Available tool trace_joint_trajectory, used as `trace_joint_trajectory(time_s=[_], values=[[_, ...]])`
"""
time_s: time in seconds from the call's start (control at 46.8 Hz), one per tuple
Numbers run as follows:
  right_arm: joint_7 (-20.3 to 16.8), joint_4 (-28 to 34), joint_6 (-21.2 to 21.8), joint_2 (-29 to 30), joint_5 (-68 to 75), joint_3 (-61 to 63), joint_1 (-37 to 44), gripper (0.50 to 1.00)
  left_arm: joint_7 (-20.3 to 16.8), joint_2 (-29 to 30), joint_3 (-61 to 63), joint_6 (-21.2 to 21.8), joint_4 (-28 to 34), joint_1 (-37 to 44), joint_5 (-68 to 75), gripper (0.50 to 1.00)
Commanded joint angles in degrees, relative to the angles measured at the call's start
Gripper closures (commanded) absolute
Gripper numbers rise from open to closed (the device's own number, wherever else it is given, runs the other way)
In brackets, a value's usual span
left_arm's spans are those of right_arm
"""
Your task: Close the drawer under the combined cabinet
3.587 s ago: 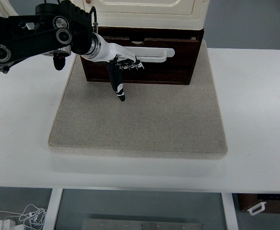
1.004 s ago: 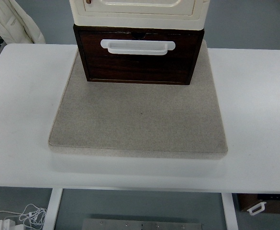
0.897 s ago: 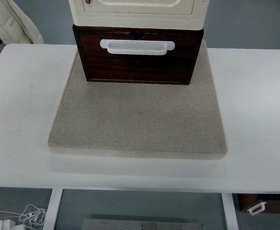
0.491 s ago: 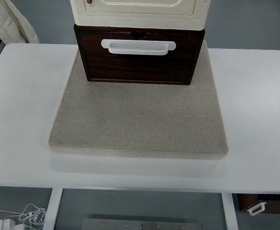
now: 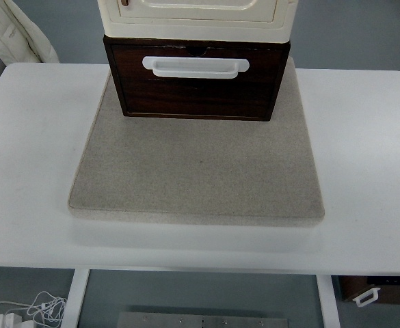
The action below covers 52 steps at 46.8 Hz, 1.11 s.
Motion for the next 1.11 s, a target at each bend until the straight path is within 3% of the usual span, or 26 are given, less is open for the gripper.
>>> trace_joint_trajectory(time_s=[0.0,0.149,0.406,0.79,1.089], values=[[0.00,0.00,-0.08,0.00,0.00,0.01,0.08,0.548,0.53,-0.19,0.08,1.18,0.00,3.39,-1.70,0.506],[0.00,0.00,0.01,0.00,0.00,0.01,0.08,0.548,0.79,-1.60,0.08,4.17,-0.08,8.49,-4.25,0.504],[0.00,0.00,0.01,0.00,0.00,0.36,-0.01,0.548,1.32,-5.73,-0.01,4.52,-0.08,14.64,-8.91,0.501],[0.00,0.00,0.01,0.00,0.00,0.36,0.08,0.548,0.79,-13.37,-0.27,4.52,-0.35,18.16,-14.45,0.501],[0.00,0.00,0.45,0.00,0.00,0.10,-0.01,0.548,0.18,-16.10,-0.10,4.43,-0.44,19.57,-20.08,0.501]])
